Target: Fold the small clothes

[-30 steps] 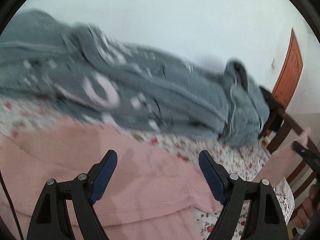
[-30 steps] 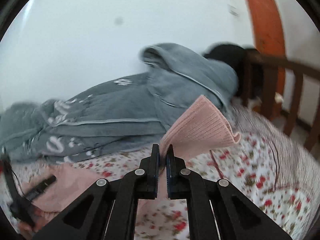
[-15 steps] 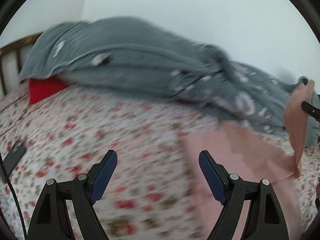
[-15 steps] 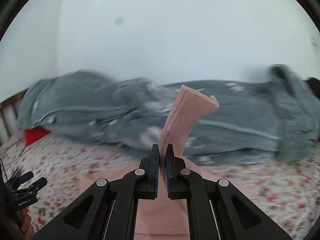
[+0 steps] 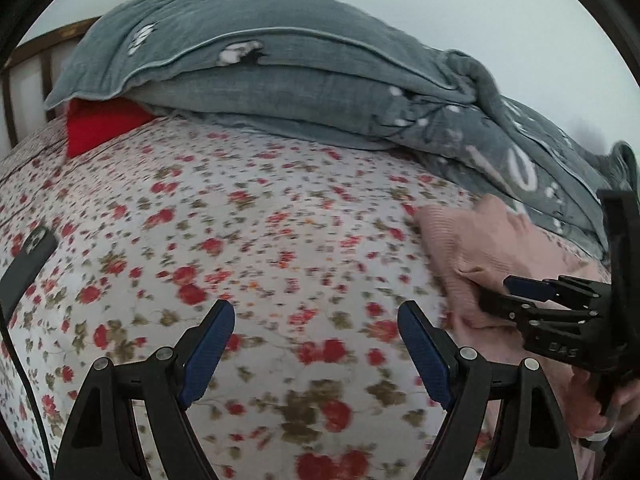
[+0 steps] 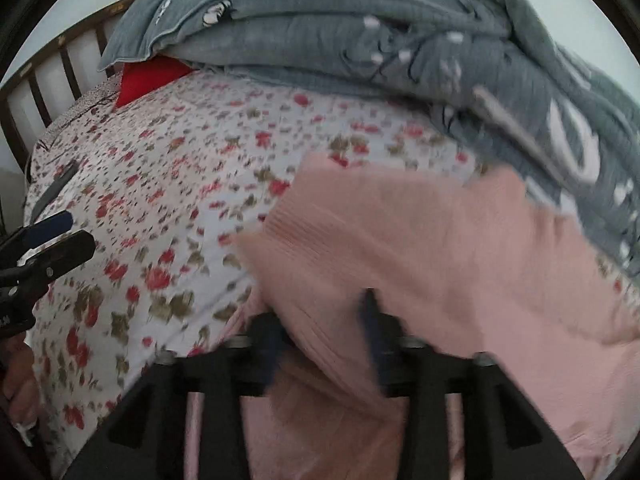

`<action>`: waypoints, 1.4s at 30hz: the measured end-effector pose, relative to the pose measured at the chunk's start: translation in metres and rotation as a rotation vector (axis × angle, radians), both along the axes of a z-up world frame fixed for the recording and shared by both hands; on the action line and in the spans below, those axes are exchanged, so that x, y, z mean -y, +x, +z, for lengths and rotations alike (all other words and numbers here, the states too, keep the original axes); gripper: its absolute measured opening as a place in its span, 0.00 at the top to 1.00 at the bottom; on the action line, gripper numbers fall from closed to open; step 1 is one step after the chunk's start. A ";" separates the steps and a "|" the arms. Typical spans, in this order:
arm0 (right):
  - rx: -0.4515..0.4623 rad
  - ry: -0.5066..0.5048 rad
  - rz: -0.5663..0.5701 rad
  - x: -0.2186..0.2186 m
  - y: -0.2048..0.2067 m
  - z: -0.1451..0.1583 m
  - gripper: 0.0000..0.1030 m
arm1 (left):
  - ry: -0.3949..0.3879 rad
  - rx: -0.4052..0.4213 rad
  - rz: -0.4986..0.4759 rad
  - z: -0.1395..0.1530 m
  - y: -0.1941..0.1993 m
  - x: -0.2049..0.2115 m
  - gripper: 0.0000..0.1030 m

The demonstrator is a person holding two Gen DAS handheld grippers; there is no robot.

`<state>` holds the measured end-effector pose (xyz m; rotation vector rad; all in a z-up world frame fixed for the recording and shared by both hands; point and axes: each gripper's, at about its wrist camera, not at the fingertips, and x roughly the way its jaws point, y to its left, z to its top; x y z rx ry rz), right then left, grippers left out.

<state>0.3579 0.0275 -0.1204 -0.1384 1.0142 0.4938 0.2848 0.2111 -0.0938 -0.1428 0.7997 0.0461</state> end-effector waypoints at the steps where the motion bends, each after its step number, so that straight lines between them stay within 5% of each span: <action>1: -0.017 0.033 0.004 0.009 -0.004 0.005 0.46 | 0.000 -0.001 -0.012 0.002 0.001 0.005 0.19; 5: 0.016 0.134 -0.031 0.056 -0.028 0.037 0.40 | -0.026 -0.043 -0.084 0.001 0.008 0.033 0.19; 12: 0.186 0.016 -0.304 0.193 -0.052 0.061 0.36 | -0.086 -0.062 -0.168 -0.001 0.029 0.078 0.19; 17: 0.130 0.004 -0.536 0.288 -0.034 0.033 0.26 | -0.169 -0.098 -0.197 -0.007 0.066 0.091 0.19; 21: -0.013 0.111 -0.595 0.335 -0.009 -0.003 0.26 | -0.100 -0.207 -0.172 -0.037 0.100 0.100 0.21; 25: -0.114 0.212 -0.571 0.344 0.012 -0.027 0.26 | -0.227 -0.208 -0.165 -0.051 0.113 0.091 0.27; 27: -0.107 0.195 -0.561 0.337 0.020 -0.029 0.26 | -0.248 -0.192 -0.156 -0.054 0.117 0.091 0.44; 29: -0.098 0.185 -0.529 0.327 0.025 -0.028 0.26 | -0.287 -0.201 -0.191 -0.055 0.121 0.097 0.80; 30: -0.085 0.180 -0.490 0.318 0.026 -0.026 0.40 | -0.287 -0.187 -0.196 -0.052 0.120 0.101 0.81; 31: -0.069 0.160 -0.435 0.307 0.026 -0.024 0.78 | -0.264 -0.164 -0.199 -0.047 0.118 0.104 0.83; 32: -0.026 0.120 -0.420 0.301 0.023 -0.018 0.84 | -0.237 -0.119 -0.220 -0.037 0.112 0.109 0.83; 36: 0.118 0.180 -0.401 0.307 0.007 0.010 0.86 | -0.247 -0.047 -0.235 -0.020 0.103 0.108 0.83; 39: -0.024 0.098 -0.434 0.311 0.020 -0.016 0.83 | -0.148 -0.148 -0.192 -0.044 0.110 0.118 0.81; 42: -0.008 0.009 -0.470 0.309 0.015 -0.020 0.61 | -0.070 -0.128 -0.145 -0.042 0.102 0.121 0.55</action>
